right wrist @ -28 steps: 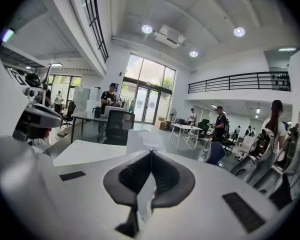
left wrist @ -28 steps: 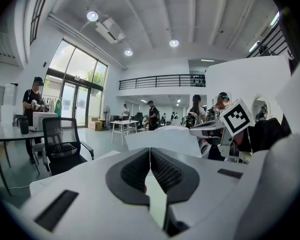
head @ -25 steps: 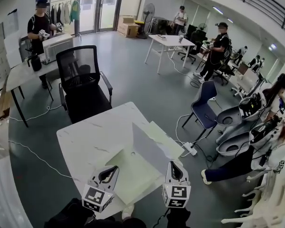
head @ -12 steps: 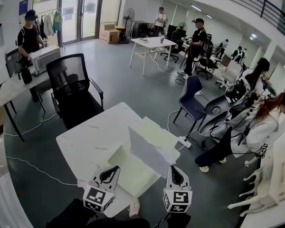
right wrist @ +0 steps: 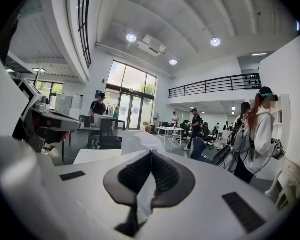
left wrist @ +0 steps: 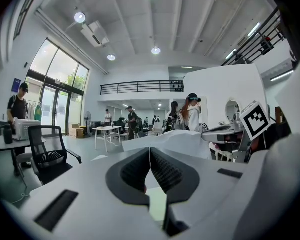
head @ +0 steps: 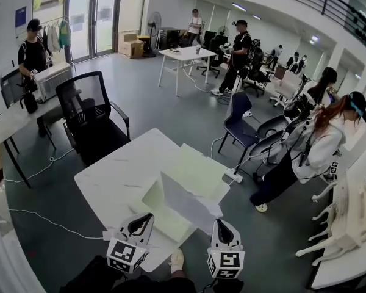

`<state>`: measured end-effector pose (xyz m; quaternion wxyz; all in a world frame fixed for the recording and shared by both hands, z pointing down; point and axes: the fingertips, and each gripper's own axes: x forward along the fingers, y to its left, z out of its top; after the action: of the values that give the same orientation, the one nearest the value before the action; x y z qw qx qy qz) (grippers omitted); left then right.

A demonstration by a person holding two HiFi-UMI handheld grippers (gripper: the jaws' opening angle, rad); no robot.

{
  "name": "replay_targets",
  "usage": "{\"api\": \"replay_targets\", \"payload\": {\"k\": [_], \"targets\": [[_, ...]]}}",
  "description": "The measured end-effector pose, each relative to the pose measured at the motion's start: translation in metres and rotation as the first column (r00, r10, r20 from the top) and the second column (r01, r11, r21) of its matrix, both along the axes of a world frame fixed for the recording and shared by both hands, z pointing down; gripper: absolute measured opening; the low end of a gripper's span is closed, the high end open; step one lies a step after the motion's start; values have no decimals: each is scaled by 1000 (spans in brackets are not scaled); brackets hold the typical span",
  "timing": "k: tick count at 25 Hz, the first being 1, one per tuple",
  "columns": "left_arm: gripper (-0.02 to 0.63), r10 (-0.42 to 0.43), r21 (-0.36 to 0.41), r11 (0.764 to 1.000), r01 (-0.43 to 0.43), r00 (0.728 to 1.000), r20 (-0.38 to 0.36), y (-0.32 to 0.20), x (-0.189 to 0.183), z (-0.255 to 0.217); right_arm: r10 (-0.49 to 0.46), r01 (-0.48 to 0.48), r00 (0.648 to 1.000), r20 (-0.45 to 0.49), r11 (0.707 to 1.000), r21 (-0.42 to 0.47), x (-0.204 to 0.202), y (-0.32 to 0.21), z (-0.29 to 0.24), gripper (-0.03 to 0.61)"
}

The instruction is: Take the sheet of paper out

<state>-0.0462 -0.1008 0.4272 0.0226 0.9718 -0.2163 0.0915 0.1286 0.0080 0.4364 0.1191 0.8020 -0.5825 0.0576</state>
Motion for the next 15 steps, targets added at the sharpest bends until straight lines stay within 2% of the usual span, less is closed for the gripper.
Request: {"api": "replay_targets", "payload": {"k": [7, 15], "targets": [[25, 8, -2, 1000, -8, 1000, 3, 14, -9, -1, -6, 6, 1000, 10, 1000, -2, -19, 16, 2, 18], [25, 22, -1, 1000, -22, 1000, 2, 23, 2, 2, -14, 14, 1000, 18, 1000, 3, -16, 25, 5, 18]]}}
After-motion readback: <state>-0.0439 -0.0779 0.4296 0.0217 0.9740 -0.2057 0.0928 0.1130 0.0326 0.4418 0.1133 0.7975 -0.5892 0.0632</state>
